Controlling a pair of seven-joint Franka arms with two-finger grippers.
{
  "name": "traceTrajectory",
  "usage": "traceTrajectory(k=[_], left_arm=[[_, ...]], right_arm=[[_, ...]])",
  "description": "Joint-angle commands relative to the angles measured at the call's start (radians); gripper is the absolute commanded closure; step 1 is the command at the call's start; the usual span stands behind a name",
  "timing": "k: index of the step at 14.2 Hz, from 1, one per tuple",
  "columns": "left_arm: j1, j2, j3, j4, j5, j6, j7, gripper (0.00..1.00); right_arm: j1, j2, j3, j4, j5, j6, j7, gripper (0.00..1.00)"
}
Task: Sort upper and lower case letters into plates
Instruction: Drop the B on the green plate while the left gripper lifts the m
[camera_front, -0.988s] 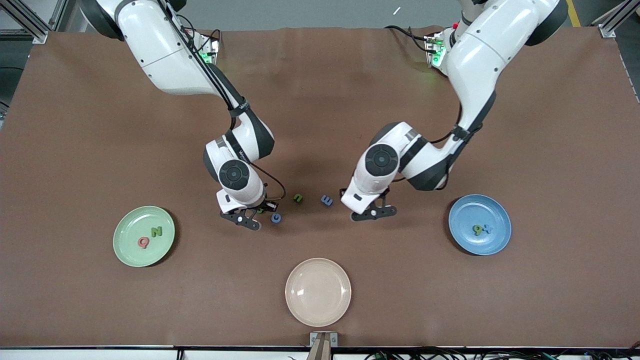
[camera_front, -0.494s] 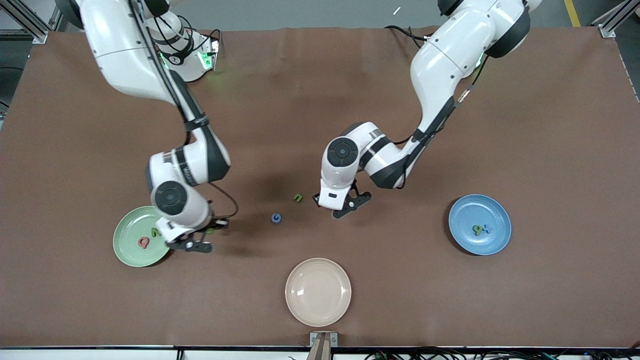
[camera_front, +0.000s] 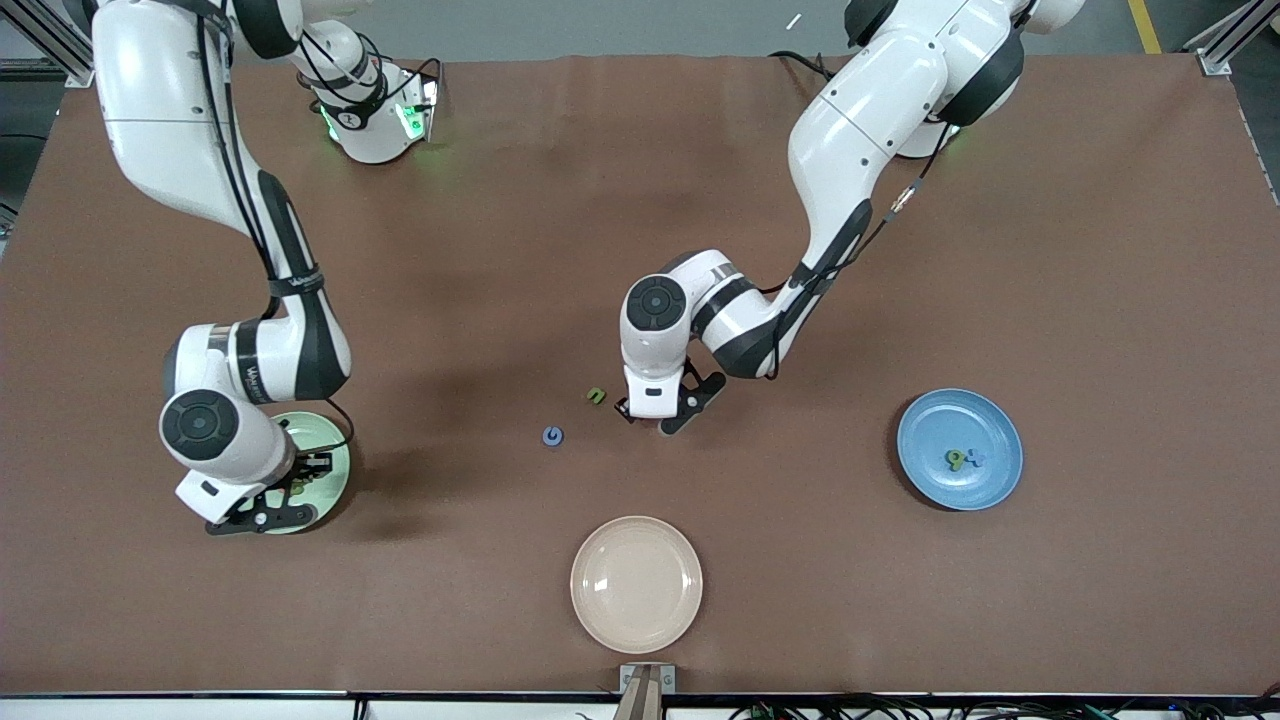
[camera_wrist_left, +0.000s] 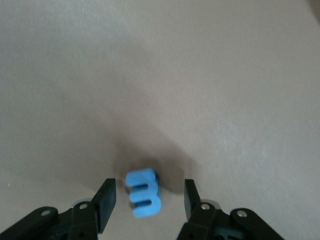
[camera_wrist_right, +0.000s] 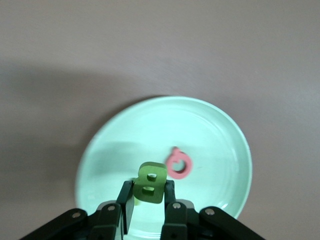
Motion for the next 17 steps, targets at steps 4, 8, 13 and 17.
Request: traceTrajectory(k=[4,8,13,17], left_arm=[[-0.023,0.037,0.025,0.02,-0.003,0.005,-0.019,0.59],[-0.026,0.019,0.026,0.017,0.008,-0.013,-0.011,1.0],[0.119,-0.081,0.025,0.017,0.015,-0.182,0.177,1.0],[0.308,-0.142,0.017,0.017,0.003,-0.289,0.454,1.0]], right_arm=[[0.001,0.008,0.022,0.003,-0.014,0.018,0.001,0.12],[0.03,0.004,0.085,0.051,0.12,0.009,0.097,0.11],[0.206,0.008,0.094,0.048,0.179,0.013,0.421,0.08],[0.326,0.042,0.094,0.048,0.199,0.055,0.632,0.09]])
